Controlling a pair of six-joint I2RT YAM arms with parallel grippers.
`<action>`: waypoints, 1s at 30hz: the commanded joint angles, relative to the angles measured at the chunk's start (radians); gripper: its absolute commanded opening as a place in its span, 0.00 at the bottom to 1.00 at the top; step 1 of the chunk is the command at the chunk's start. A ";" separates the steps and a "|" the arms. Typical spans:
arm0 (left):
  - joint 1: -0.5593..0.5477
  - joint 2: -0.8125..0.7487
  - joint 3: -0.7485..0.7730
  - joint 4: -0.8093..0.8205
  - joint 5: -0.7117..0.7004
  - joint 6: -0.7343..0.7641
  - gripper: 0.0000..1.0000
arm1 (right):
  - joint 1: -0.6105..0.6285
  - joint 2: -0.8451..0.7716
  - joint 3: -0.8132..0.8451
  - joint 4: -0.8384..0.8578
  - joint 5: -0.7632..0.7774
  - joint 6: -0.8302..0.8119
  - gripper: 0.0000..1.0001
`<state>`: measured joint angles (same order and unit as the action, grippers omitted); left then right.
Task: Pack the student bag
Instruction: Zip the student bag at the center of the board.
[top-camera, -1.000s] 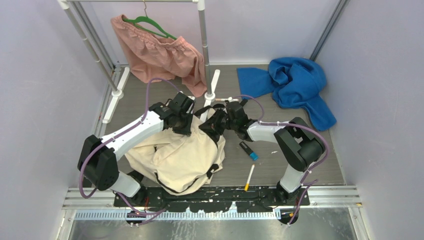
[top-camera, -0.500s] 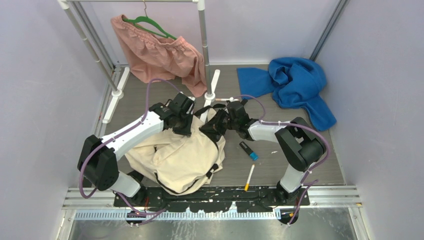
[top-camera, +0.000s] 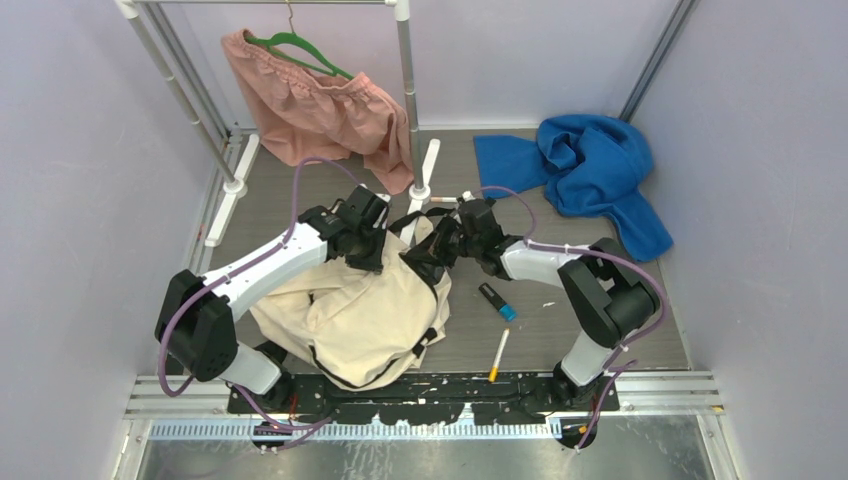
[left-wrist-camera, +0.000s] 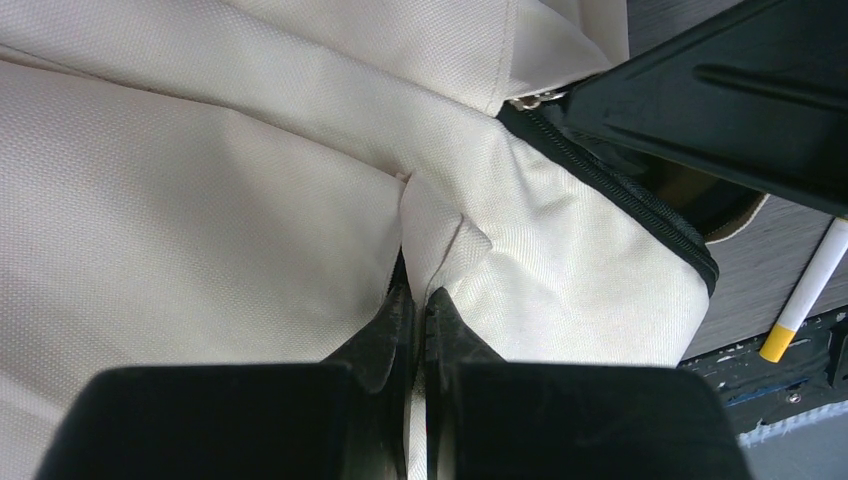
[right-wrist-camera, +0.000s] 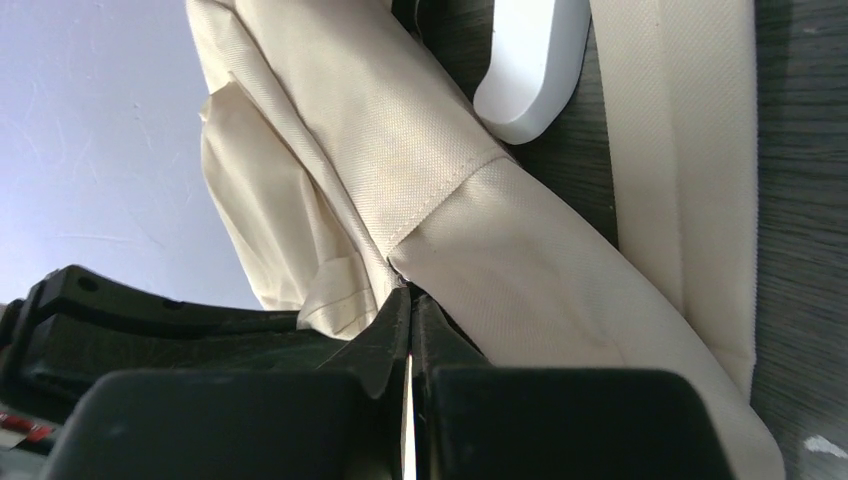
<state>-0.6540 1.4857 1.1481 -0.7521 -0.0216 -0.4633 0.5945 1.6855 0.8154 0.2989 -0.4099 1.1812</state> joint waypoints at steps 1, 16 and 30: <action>0.004 -0.036 0.000 -0.010 0.004 0.011 0.00 | -0.028 -0.100 0.044 -0.070 -0.003 -0.084 0.01; 0.013 -0.036 0.032 0.019 0.070 -0.010 0.00 | -0.030 -0.172 0.027 -0.388 -0.075 -0.305 0.01; 0.038 0.040 0.149 0.033 0.130 -0.061 0.50 | -0.029 -0.340 0.075 -0.642 0.048 -0.438 0.01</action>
<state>-0.6262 1.4891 1.2179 -0.7612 0.0559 -0.4900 0.5690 1.3952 0.8532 -0.2749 -0.3820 0.7818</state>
